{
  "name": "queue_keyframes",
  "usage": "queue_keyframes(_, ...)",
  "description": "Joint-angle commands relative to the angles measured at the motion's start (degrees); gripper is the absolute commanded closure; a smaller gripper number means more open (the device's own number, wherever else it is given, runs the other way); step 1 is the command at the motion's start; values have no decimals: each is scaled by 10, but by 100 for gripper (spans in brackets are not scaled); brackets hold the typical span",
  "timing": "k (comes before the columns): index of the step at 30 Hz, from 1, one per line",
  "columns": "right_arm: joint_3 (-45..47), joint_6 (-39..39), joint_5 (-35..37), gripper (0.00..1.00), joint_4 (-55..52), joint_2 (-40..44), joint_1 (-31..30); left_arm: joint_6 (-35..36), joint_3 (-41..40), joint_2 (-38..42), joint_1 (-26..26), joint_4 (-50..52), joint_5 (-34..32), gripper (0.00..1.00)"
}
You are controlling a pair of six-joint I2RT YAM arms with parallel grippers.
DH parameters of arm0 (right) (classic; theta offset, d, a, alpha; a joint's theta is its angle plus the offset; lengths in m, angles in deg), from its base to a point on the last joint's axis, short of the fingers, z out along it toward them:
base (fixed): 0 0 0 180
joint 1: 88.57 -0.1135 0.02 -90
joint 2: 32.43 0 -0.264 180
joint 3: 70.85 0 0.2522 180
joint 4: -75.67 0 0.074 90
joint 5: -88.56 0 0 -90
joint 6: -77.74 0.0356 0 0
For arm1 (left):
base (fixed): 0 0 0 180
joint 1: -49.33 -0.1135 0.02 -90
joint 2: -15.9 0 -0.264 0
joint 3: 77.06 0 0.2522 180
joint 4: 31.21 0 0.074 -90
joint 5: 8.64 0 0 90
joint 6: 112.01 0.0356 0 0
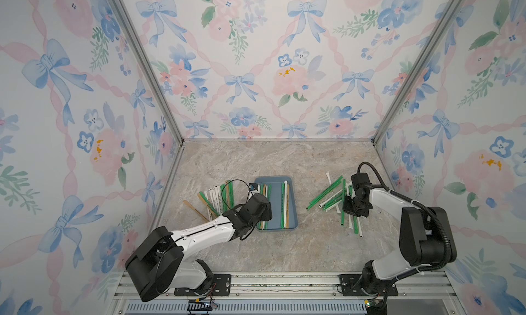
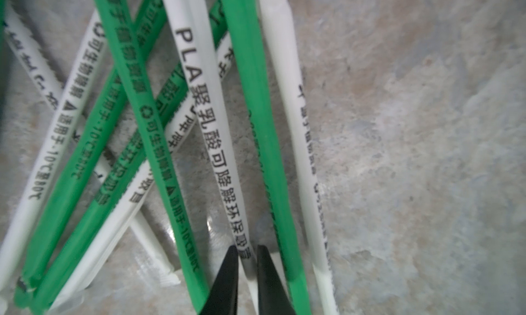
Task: Put the straws into the storage box
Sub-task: Pick up the straw from the center of the board, then place the straw in the storage box.
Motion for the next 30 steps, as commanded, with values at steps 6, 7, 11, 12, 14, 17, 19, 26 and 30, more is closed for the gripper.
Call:
queue_keyframes(6, -1, -19, -6, 98, -12, 47, 0, 12, -16, 31, 3, 4, -23, 30)
queue_keyframes(7, 0, -21, -6, 98, -16, 61, 0, 12, -16, 34, 2, 4, -25, 30)
queue_keyframes(11, -9, -22, -14, 98, -39, 119, -12, 14, -19, 38, 2, 5, -28, 30)
queue_keyframes(12, -15, -22, -16, 98, -47, 130, -21, 14, -19, 38, 2, 5, -29, 30)
queue_keyframes(14, -29, -19, -18, 97, -61, 150, -45, 16, -20, 40, 2, 5, -34, 30)
queue_keyframes(17, -47, 0, -34, 96, -60, 166, -102, 15, -26, 47, 1, 6, -46, 31)
queue_keyframes(19, -55, 27, -50, 96, -44, 166, -151, 12, -32, 56, -3, 6, -50, 31)
queue_keyframes(26, -63, 133, -114, 96, 86, 108, -303, 1, -59, 95, -31, 6, -45, 31)
queue_keyframes(30, -74, 177, -143, 96, 147, 42, -352, 0, -78, 109, -60, 13, -36, 30)
